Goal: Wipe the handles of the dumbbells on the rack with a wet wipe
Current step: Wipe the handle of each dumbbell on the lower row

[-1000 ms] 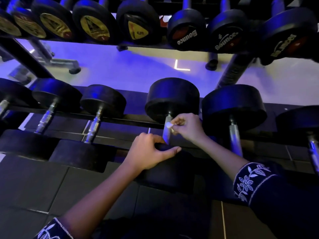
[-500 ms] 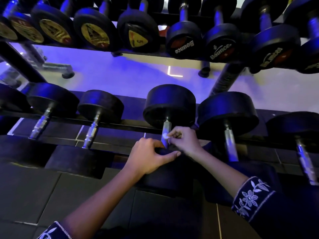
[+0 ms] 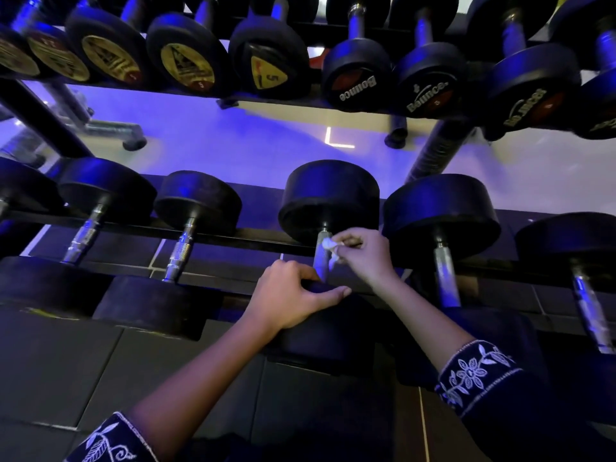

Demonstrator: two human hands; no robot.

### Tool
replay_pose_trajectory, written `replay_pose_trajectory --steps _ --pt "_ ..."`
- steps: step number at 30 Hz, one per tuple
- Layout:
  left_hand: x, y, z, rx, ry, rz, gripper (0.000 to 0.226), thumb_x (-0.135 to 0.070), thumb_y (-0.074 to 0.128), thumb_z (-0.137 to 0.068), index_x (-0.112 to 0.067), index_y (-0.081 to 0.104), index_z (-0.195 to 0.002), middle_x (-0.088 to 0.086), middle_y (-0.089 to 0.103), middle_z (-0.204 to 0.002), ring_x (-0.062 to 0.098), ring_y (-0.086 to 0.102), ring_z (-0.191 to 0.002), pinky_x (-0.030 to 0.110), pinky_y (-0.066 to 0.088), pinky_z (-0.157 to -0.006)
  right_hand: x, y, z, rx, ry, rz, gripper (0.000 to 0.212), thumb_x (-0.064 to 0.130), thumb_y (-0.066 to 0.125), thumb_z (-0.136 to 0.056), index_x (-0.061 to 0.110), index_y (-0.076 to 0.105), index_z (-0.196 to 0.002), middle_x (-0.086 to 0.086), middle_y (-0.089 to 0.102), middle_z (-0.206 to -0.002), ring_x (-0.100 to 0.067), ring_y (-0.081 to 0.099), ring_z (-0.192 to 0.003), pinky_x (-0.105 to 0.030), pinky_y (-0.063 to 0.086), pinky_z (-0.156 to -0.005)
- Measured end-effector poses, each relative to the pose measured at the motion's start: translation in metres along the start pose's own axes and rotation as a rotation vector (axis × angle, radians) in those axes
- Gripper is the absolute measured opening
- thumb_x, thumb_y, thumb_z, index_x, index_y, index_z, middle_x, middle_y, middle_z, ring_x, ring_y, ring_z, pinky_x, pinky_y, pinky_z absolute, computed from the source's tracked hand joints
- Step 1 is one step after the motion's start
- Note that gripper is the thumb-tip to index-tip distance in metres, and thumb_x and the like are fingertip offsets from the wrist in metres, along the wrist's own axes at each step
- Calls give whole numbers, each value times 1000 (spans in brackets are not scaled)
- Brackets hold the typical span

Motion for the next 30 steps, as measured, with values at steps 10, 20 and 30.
replay_pose_trajectory --steps 10,20,30 --pt "0 -1 0 3 -3 19 61 -82 60 -64 -22 66 -61 -1 55 -49 9 47 -52 25 32 -56 9 8 1 140 -82 169 26 11 81 -64 17 77 -89 1 69 -87 -6 63 -70 -9 45 -67" --pt "-6 -3 3 1 81 -3 49 -76 64 -69 -27 68 -70 -7 61 -58 4 53 -57 27 42 -57 9 7 4 215 -124 112 14 1 75 -75 7 76 -88 4 68 -72 11 59 -58 -6 42 -57" --pt "-39 6 23 544 352 -407 111 -79 72 -51 -51 21 -145 -20 29 -145 7 28 -131 50 35 -101 10 16 10 255 -221 266 16 0 73 -72 11 77 -82 4 68 -76 5 57 -61 -4 41 -62"
Point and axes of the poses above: each hand's wrist, its own z-axis away from the middle knuckle, its own y-axis out of the palm, x = y × z, the point moved 6 cm from there along -z, towards the middle knuckle
